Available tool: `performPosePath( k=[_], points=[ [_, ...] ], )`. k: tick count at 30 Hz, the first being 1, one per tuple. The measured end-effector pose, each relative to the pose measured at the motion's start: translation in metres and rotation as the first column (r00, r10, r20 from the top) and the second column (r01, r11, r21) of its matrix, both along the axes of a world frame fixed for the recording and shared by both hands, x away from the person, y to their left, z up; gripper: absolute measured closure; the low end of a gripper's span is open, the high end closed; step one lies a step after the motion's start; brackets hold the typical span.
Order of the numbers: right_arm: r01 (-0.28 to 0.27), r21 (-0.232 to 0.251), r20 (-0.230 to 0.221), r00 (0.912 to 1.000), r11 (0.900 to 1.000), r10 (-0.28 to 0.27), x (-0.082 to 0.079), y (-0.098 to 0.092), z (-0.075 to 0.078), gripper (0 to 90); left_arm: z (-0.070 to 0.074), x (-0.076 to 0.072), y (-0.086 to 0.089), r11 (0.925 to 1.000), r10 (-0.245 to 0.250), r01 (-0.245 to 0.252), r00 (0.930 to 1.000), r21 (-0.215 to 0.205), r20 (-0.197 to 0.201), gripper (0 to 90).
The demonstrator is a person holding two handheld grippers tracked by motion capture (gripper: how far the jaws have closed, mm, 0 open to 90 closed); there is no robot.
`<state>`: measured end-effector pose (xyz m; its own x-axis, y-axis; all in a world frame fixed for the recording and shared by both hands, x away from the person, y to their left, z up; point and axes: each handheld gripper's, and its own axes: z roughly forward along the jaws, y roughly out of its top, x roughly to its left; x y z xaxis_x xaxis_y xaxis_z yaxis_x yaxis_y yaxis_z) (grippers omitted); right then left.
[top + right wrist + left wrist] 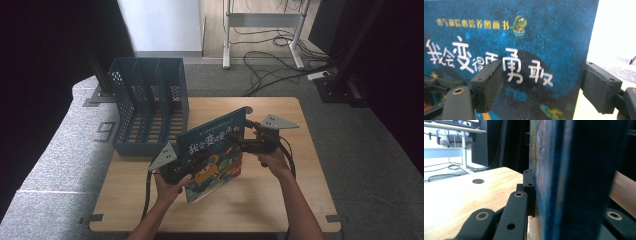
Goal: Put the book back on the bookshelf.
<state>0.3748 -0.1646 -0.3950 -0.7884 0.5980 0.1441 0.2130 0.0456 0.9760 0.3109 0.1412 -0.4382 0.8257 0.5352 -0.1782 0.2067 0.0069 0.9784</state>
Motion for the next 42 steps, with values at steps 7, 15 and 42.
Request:
performPosePath(
  k=[7,15,42],
  points=[
    [0.006,-0.001,0.019,0.9998,1.0,-0.006,-0.008,-0.005,0.001,21.1,0.011,0.002,0.014,0.9985,0.029,-0.029,0.9996,-0.047,-0.003,82.6],
    [0.033,-0.003,0.017,0.9993,0.999,-0.033,-0.021,-0.018,-0.013,21.4,0.034,-0.003,0.036,0.9951,0.073,-0.071,0.9968,-0.07,0.033,82.6],
    [0.102,0.033,-0.087,0.9912,0.994,-0.099,-0.049,-0.056,-0.083,22.0,0.086,-0.003,0.103,0.9692,0.209,-0.195,0.9742,-0.151,0.085,82.6]
  ],
)
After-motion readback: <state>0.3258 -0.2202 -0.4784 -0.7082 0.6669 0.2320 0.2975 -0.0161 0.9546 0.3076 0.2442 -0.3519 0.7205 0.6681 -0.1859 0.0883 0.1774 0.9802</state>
